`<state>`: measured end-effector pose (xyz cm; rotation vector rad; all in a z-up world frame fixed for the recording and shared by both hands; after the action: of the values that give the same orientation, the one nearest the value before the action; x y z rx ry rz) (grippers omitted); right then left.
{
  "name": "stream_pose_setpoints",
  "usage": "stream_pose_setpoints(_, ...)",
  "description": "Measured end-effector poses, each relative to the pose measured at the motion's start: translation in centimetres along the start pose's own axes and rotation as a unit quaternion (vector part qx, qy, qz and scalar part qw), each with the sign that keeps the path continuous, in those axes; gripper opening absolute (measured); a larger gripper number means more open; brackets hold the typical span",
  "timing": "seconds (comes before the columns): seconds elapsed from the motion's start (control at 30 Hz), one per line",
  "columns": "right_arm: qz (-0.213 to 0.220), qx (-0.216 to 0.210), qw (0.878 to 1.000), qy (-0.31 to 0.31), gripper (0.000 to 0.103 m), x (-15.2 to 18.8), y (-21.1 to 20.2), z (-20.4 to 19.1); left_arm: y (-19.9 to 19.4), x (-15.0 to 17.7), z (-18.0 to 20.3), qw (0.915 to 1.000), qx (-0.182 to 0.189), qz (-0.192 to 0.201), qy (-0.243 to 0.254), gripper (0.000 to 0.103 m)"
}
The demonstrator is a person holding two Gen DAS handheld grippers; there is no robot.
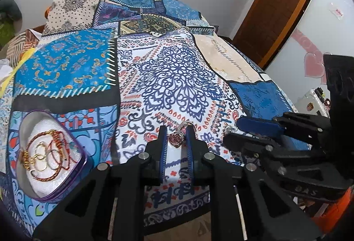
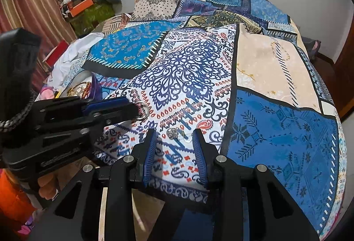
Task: Organize jewelry
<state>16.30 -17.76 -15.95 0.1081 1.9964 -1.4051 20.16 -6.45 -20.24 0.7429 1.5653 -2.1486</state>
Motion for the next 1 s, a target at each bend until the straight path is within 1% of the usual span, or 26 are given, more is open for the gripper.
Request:
stream_pose_setpoints(0.1, 0.012, 0.003, 1.0, 0.0, 0.03, -0.1, 0.3, 0.0, -0.4, 0.3, -0.2, 1.0, -0.007, 0.001, 0.004, 0.015)
stream_pose_setpoints(0.17, 0.014, 0.012, 1.0, -0.007, 0.03, 0.0, 0.6, -0.3, -0.7, 0.4, -0.3, 0.9999, -0.011, 0.003, 0.005, 0.015)
stream_pose_setpoints(0.2, 0.017, 0.023, 0.999, -0.015, 0.026, 0.1, 0.6, -0.6, -0.9, 0.5, -0.4, 0.9999, -0.014, 0.004, 0.005, 0.015)
stream_pose_setpoints(0.23, 0.018, 0.031, 0.999, -0.022, 0.018, 0.1, 0.6, -0.7, -1.0, 0.6, -0.4, 0.9999, -0.014, 0.005, 0.005, 0.015)
stream_pose_setpoints(0.27, 0.018, 0.032, 0.999, -0.027, 0.016, 0.1, 0.6, -0.8, -1.1, 0.6, -0.4, 0.9999, -0.014, 0.006, 0.004, 0.015)
stream_pose_setpoints(0.43, 0.022, 0.025, 0.999, -0.017, 0.015, 0.0, 0.3, -0.5, -2.0, 0.7, -0.5, 0.9998, -0.017, 0.012, 0.001, 0.015)
stream_pose_setpoints(0.53, 0.025, 0.016, 1.0, -0.008, 0.009, -0.1, -0.3, -0.4, -2.7, 0.6, -0.5, 0.9997, -0.018, 0.019, 0.001, 0.015)
stream_pose_setpoints(0.83, 0.055, 0.019, 0.998, -0.017, 0.009, -1.2, -2.3, -1.6, -5.5, 0.3, -0.8, 0.9986, -0.023, 0.047, -0.001, 0.015)
stream_pose_setpoints(1.0, 0.078, 0.018, 0.996, -0.026, 0.009, -2.2, -3.6, -2.8, -7.4, 0.1, -1.5, 0.9972, -0.032, 0.067, -0.005, 0.015)
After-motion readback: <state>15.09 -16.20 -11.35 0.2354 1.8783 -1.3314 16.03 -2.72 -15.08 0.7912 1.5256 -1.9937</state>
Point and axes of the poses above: each gripper's, at about its wrist camera, not at the fingertips, and y roughly the way its jaws point, z to its right, x to its underside, the point moved 3 cm from there along y, roughly the way its jaws point, and after that the axes turned 3 degrees about -x, right-handed, at the moved point
